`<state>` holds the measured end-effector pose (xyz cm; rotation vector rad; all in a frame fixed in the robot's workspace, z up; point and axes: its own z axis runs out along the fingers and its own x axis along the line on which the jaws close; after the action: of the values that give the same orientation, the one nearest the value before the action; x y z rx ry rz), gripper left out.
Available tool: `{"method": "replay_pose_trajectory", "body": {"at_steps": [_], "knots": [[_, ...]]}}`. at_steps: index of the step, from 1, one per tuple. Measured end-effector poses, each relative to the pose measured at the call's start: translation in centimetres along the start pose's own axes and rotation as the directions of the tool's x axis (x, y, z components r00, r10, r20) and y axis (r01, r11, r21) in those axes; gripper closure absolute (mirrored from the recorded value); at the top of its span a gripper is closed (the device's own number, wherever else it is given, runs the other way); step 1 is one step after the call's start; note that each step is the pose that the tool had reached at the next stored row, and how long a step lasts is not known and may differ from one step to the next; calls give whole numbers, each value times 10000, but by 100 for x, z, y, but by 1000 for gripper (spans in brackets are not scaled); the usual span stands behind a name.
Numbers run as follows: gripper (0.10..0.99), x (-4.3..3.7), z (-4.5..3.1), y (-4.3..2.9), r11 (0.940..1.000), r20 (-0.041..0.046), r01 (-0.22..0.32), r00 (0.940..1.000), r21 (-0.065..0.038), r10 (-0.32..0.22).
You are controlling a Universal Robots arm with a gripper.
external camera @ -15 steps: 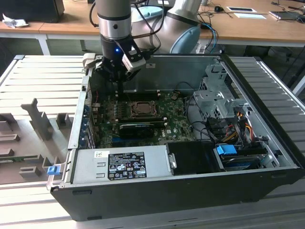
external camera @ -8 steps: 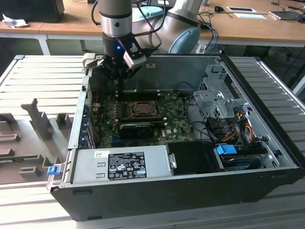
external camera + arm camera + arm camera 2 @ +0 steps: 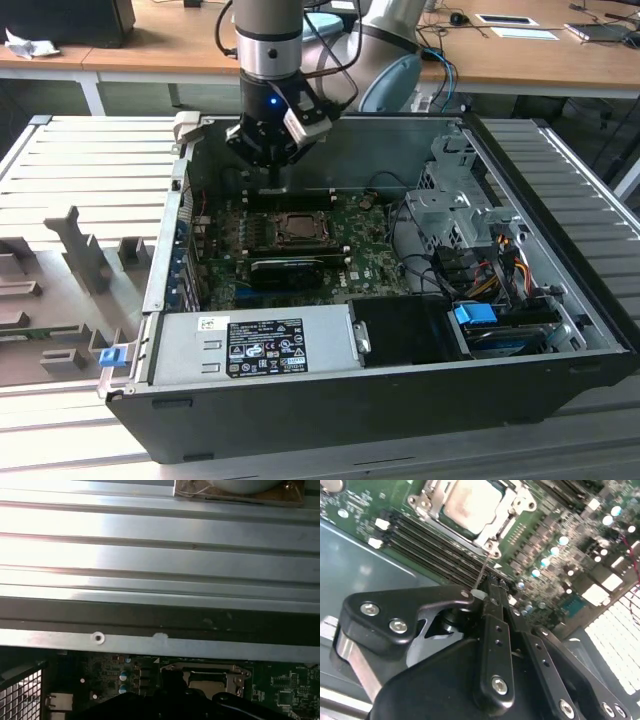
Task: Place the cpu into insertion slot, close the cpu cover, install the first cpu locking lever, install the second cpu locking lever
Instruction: 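Install the first cpu locking lever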
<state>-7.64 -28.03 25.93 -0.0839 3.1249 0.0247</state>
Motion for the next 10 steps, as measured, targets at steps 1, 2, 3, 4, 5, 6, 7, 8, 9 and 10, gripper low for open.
{"method": "replay_pose_trajectory", "body": {"at_steps": [1, 2, 3, 4, 5, 6, 7, 8, 9, 10], "knots": [[980, -31, 7, -2, 10000, 0, 1, 10000, -1, -1], [980, -56, 13, -3, 10000, -1, 1, 10000, 0, -1], [980, -86, 19, -5, 10000, 0, 0, 10000, -1, 0], [980, -111, 24, -6, 10000, 0, 0, 10000, -3, 0], [980, -154, 29, -9, 10000, 0, 1, 10000, -24, -1], [980, -183, 33, -11, 9999, 7, -3, 10000, -149, 3], [980, -196, 37, -11, 9997, 12, -3, 10000, -242, 4], [980, -208, 45, -13, 9995, 17, -3, 10000, -329, 3], [980, -214, 59, -15, 9993, 21, -5, 10000, -372, 6], [980, -220, 73, -18, 9992, 20, -7, 10000, -395, 8]]}}
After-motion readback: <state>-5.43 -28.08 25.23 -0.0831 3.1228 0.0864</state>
